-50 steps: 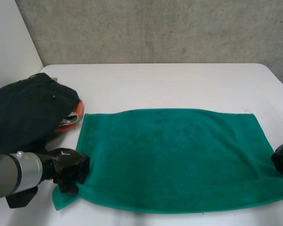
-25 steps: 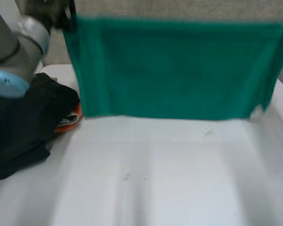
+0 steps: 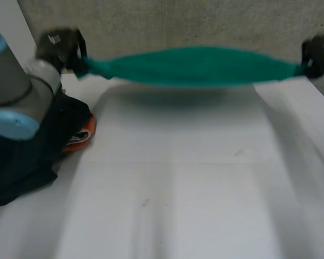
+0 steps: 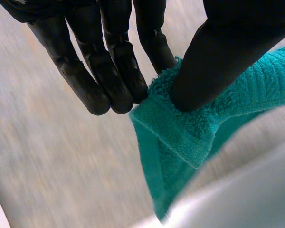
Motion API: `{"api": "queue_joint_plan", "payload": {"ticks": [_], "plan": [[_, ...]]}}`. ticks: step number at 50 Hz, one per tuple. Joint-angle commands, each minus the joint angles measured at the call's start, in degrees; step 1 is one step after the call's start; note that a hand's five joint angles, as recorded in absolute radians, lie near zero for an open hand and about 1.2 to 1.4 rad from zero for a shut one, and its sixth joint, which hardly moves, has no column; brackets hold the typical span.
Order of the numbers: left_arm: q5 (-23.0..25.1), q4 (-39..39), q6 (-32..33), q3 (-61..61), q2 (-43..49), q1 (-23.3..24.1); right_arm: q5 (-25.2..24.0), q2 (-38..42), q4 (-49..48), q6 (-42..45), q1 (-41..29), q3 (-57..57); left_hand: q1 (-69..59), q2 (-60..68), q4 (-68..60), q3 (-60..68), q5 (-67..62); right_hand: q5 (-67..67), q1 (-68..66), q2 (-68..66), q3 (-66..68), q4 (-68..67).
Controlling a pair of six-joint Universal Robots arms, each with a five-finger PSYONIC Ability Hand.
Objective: Fold the laundry.
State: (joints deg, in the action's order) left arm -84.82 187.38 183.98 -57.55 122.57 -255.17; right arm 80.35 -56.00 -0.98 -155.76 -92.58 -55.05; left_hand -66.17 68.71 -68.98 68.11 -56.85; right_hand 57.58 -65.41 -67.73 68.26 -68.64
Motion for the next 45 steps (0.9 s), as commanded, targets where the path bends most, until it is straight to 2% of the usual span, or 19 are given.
{"api": "queue_joint_plan", "payload": {"ticks": [1, 4, 10, 17, 19, 21, 24, 28, 34, 41, 45], "plan": [[-0.52, -0.7, 8.22, -14.07, 1.98, 1.43, -0.29, 3.71, 6.24, 7.03, 0.91, -10.59, -13.83, 11.29, -11.02, 11.89, -13.15, 12.42, -14.59, -12.27, 11.74, -11.36], [-0.69, -2.19, 14.02, -21.45, 0.22, 1.96, -0.64, 3.01, 10.11, 12.13, 2.49, -16.65, -13.83, 11.29, -11.02, 11.89, -13.15, 12.42, -14.59, -12.27, 11.74, -11.36], [-0.69, -8.95, 19.21, -33.93, -8.56, 2.31, -0.11, -3.66, 21.79, 21.1, 6.97, -24.3, -13.83, 11.29, -11.02, 11.89, -13.15, 12.42, -14.59, -12.27, 11.74, -11.36], [-0.52, -28.35, 25.8, -44.04, -19.46, 3.19, -0.81, -13.95, 43.93, 37.51, 13.91, -31.16, -13.83, 11.29, -11.02, 11.89, -13.15, 12.42, -14.59, -12.27, 11.74, -11.36], [-0.26, -30.92, 26.77, -44.49, -19.73, 2.92, -1.34, -14.04, 44.66, 40.6, 14.36, -31.43, -13.83, 11.29, -11.02, 11.89, -13.15, 12.42, -14.59, -12.27, 11.74, -11.36], [0.1, -32.25, 27.65, -43.8, -19.12, 2.92, -1.43, -13.52, 43.7, 43.59, 14.27, -30.82, -13.83, 11.29, -11.02, 11.89, -13.15, 12.42, -14.59, -12.27, 11.74, -11.36], [0.1, -31.64, 27.48, -41.52, -17.72, 3.1, -1.25, -11.68, 41.16, 42.12, 13.75, -28.54, -13.83, 11.29, -11.02, 11.89, -13.15, 12.42, -14.59, -12.27, 11.74, -11.36], [-0.16, -27.52, 25.47, -34.05, -12.89, 3.71, -1.25, -6.67, 35.01, 35.45, 11.11, -23.01, -13.83, 11.29, -11.02, 11.89, -13.15, 12.42, -14.59, -12.27, 11.74, -11.36], [-2.97, -21.01, 20.01, -15.34, -0.15, 5.56, -0.73, 1.5, 21.65, 25.69, 7.51, -13.16, -13.83, 11.29, -11.02, 11.89, -13.15, 12.42, -14.59, -12.27, 11.74, -11.36], [-8.77, -23.81, 18.87, 5.12, 13.9, 6.79, 0.77, 8.79, 9.0, 21.29, 4.34, -5.87, -13.83, 11.29, -11.02, 11.89, -13.15, 12.42, -14.59, -12.27, 11.74, -11.36], [-10.45, -25.13, 19.22, 12.62, 19.1, 7.14, 1.03, 12.67, 6.25, 21.37, 2.94, -1.65, -13.83, 11.29, -11.02, 11.89, -13.15, 12.42, -14.59, -12.27, 11.74, -11.36]]}}
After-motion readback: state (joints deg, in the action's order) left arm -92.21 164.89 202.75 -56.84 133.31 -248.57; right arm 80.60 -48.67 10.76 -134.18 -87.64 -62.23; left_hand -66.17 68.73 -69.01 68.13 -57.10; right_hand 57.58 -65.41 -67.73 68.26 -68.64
